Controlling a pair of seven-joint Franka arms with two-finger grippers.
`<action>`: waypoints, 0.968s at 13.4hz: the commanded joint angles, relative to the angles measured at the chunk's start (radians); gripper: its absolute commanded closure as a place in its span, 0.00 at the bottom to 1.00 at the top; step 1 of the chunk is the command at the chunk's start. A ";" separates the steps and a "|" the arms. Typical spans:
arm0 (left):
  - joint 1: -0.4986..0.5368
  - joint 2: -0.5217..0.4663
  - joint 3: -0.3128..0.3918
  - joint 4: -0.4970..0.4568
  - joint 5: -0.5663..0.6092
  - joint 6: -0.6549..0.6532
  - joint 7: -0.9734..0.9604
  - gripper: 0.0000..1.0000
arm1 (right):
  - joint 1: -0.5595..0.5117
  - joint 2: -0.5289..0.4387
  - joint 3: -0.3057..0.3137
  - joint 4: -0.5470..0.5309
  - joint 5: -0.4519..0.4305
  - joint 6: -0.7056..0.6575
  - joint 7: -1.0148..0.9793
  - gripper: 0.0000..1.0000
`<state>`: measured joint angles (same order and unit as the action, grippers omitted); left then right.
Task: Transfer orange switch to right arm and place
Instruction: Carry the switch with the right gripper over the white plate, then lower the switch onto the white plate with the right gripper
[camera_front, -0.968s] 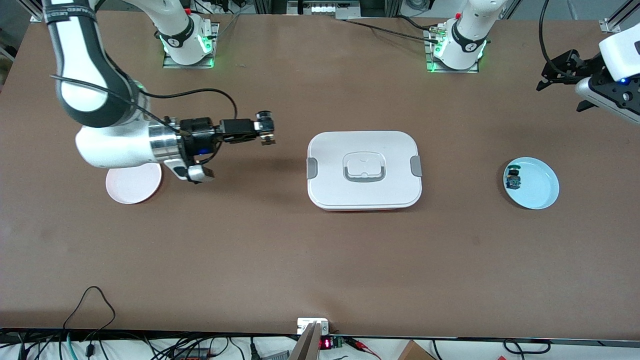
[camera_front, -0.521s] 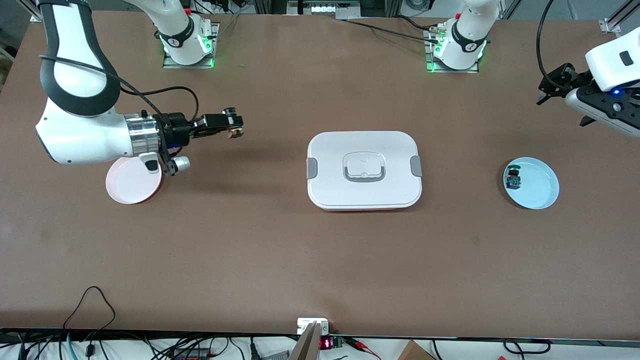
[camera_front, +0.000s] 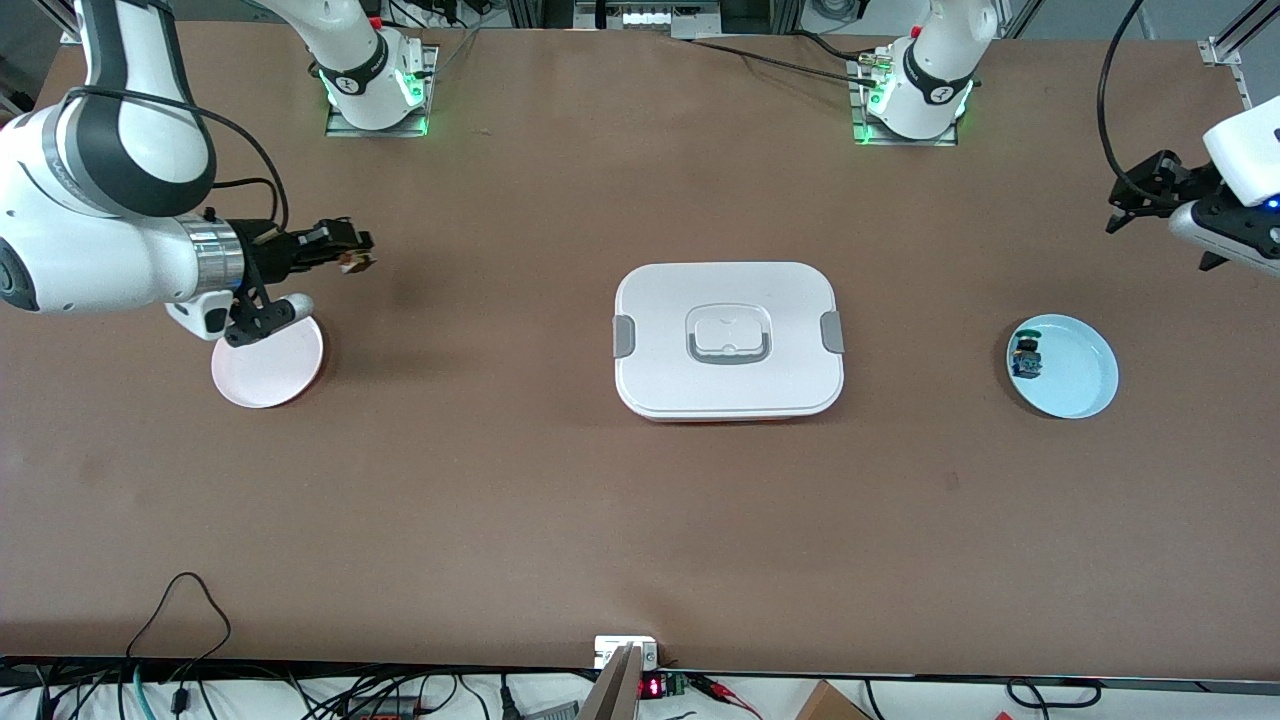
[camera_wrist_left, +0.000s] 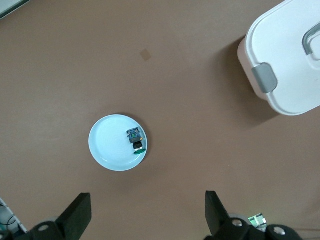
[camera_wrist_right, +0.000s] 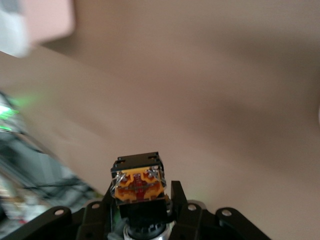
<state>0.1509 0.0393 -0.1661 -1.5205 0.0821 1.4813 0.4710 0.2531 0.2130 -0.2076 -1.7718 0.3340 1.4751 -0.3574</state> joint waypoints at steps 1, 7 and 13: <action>-0.031 -0.033 0.022 -0.078 0.018 0.004 0.024 0.00 | -0.003 -0.012 0.010 -0.034 -0.162 0.077 -0.162 1.00; -0.036 -0.027 0.025 -0.066 -0.016 0.008 -0.136 0.00 | -0.063 -0.014 0.010 -0.245 -0.420 0.509 -0.601 1.00; 0.004 -0.007 0.017 -0.021 -0.064 -0.013 -0.158 0.00 | -0.149 0.029 0.010 -0.287 -0.520 0.715 -0.867 1.00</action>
<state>0.1482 0.0337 -0.1429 -1.5657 0.0406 1.4829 0.3344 0.1410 0.2319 -0.2088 -2.0472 -0.1657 2.1381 -1.1548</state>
